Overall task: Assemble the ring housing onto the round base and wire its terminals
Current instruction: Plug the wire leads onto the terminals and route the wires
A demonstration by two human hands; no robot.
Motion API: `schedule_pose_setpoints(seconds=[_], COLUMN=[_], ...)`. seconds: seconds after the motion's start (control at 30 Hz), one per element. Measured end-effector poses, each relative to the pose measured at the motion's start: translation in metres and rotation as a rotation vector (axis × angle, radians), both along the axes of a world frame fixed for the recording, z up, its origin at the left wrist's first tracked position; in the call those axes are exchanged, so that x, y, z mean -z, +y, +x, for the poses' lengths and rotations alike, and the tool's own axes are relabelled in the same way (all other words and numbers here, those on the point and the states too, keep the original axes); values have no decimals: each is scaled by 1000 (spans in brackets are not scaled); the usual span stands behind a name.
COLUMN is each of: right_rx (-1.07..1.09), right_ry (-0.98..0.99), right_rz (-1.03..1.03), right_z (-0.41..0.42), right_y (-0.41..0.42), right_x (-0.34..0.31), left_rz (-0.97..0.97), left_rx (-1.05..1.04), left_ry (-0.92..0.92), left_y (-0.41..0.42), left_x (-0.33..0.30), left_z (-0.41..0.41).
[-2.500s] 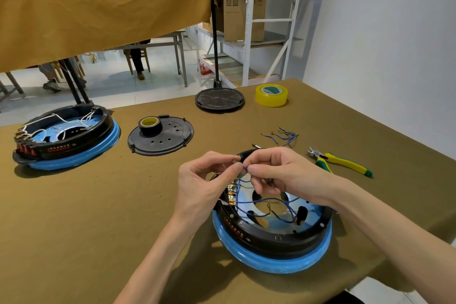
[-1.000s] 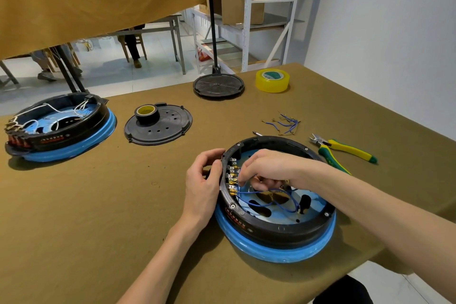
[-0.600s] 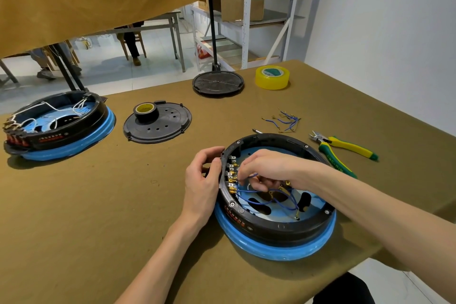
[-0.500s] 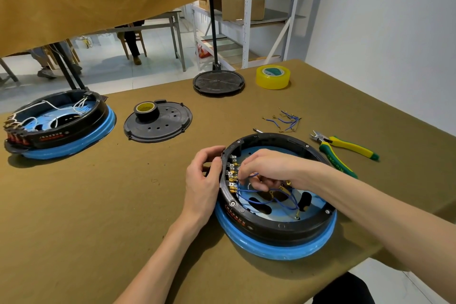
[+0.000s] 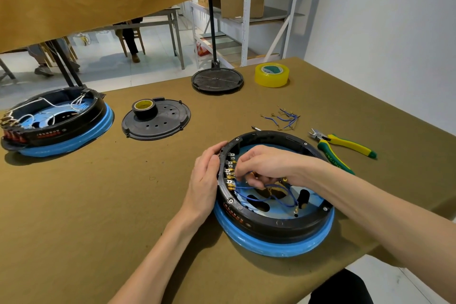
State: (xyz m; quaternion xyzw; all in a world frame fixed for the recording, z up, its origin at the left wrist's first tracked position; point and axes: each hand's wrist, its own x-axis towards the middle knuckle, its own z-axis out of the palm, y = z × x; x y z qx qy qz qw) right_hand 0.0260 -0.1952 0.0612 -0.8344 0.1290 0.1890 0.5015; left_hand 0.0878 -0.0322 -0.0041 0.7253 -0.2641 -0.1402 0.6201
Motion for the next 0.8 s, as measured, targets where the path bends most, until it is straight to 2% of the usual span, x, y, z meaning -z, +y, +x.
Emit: schedule_pose_setpoints(seconds=[0.17, 0.3, 0.4, 0.53, 0.63, 0.73, 0.8], right_rx=[18, 41, 183, 338, 396, 388, 384], right_ry=[-5, -12, -138, -382, -458, -495, -519], right_rz=[17, -4, 40, 202, 314, 364, 392], right_z=[-2, -6, -12, -29, -40, -50, -56], right_y=[4, 1, -7, -20, -22, -20, -19], right_x=[-4, -8, -8, -6, -7, -7, -8], left_rz=[53, 7, -21, -48, -122, -137, -182], left_rx=[4, -8, -75, -221, -143, 9, 23], left_ry=[-25, -18, -84, -322, -370, -283, -225], left_y=[1, 0, -1, 3, 4, -9, -17], left_x=[0, -1, -2, -15, -34, -48, -54], left_z=[0, -3, -7, -7, -13, -28, -36])
